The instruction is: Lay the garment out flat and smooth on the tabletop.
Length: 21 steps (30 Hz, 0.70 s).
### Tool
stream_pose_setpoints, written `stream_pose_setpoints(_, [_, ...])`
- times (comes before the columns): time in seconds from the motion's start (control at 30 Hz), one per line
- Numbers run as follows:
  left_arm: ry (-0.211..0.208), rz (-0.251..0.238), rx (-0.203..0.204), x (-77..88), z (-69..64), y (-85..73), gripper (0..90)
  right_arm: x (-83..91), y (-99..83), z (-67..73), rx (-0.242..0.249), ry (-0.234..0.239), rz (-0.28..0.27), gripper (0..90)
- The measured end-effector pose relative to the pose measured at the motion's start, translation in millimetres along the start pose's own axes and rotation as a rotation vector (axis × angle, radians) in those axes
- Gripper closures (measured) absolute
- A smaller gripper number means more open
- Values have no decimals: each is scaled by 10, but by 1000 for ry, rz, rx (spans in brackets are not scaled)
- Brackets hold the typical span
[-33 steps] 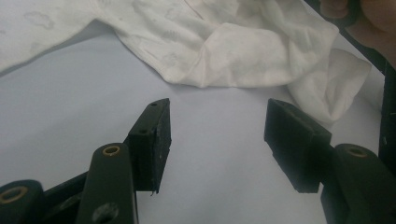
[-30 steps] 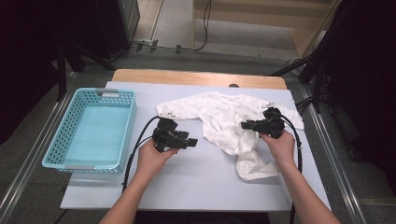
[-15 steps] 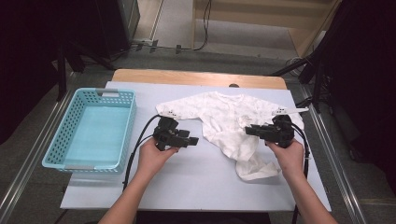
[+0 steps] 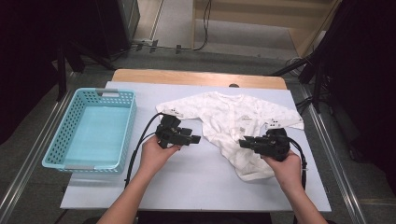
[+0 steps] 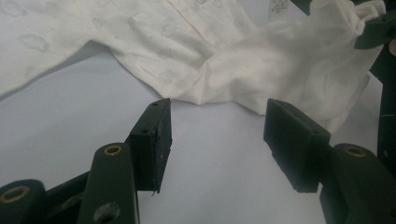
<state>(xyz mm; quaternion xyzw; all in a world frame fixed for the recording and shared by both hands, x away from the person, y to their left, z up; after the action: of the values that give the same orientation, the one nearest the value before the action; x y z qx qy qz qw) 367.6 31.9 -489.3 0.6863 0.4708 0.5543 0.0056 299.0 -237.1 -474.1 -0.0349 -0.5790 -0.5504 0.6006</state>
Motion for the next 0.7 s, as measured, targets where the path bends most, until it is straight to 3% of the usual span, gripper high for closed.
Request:
stream_pose_setpoints(0.23, [0,4,-2,-14,1,20,424,-78,-127,147,50,20,45,710])
stream_pose_setpoints(0.7, [-12,19,-19,-93,-11,90,424,-229,-384,425,93,61,114,709])
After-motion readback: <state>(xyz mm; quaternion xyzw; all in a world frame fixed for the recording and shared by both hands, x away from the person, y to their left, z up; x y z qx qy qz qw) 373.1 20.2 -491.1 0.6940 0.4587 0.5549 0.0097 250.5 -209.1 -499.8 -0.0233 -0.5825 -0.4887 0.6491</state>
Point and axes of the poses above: each handheld gripper's, and its own axes: x roughly backward along the jaws, y roughly out of its top, z roughly to its left, the point moved 5 cm from there along -x, roughly forward along the jaws, and after that the axes turned 12 degrees about z, right-handed, at the moved point
